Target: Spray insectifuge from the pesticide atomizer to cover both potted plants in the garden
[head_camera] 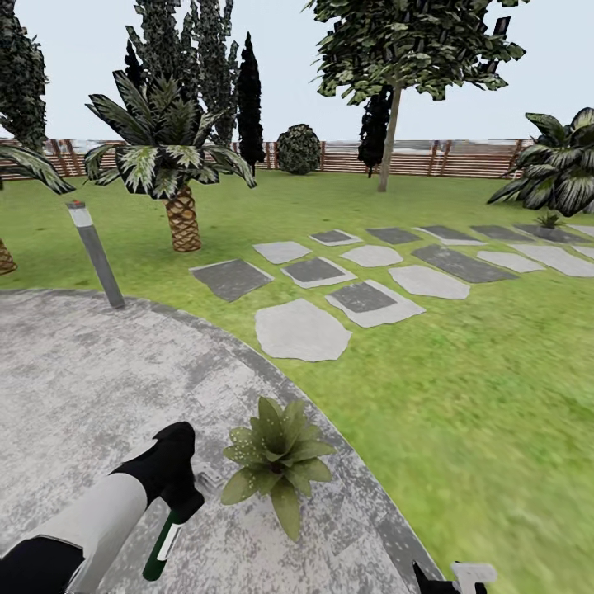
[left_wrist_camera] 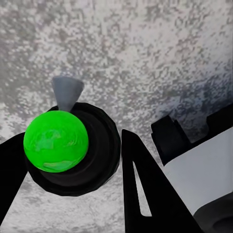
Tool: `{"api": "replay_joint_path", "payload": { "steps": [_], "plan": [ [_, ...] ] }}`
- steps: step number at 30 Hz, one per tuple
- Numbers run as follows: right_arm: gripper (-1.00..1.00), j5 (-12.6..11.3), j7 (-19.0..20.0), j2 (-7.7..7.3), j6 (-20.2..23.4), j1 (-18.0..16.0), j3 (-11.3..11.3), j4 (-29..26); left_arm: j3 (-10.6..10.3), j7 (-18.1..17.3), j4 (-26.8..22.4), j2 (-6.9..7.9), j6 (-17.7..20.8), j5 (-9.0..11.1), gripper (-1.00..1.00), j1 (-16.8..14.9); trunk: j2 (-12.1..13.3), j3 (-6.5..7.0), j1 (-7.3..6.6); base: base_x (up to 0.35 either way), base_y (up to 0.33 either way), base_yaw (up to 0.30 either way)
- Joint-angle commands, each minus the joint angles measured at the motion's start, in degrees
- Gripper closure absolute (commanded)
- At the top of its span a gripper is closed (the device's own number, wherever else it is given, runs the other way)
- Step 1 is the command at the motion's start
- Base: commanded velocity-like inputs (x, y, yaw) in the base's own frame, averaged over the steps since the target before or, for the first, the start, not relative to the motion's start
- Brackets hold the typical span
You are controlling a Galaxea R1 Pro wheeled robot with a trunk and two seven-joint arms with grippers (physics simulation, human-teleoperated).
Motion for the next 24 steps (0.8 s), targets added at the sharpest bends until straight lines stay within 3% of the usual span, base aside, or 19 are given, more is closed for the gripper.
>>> {"api": "replay_joint_path", "payload": {
  "steps": [1,8,14,24],
  "plan": [
    [-1.0,0.1,0.5,0.01,-0.1,0.0,-0.5,0.0,-0.2,-0.6,-0.1,-0.01,0.3,-0.4,1.0,-0.2,0.0,-0.06,-0.01,0.0,0.0,0.01],
    [-1.0,0.1,0.5,0.01,-0.1,0.0,-0.5,0.0,-0.4,-0.6,-0.1,0.2,1.0,-0.5,1.0,0.1,0.0,-0.06,-0.01,0.0,0.0,0.002],
    [-1.0,0.1,0.5,0.01,-0.1,0.0,-0.5,0.0,-0.4,1.4,0.8,1.91,0.9,-0.5,1.0,0.6,0.0,-0.06,-0.01,0.0,0.0,0.0],
    [-1.0,0.1,0.5,0.01,-0.1,0.0,-0.5,0.0,-0.2,1.3,1.2,1.95,0.4,0.0,1.0,0.7,0.0,-0.06,-0.01,0.0,0.0,0.0]
  ]
}}
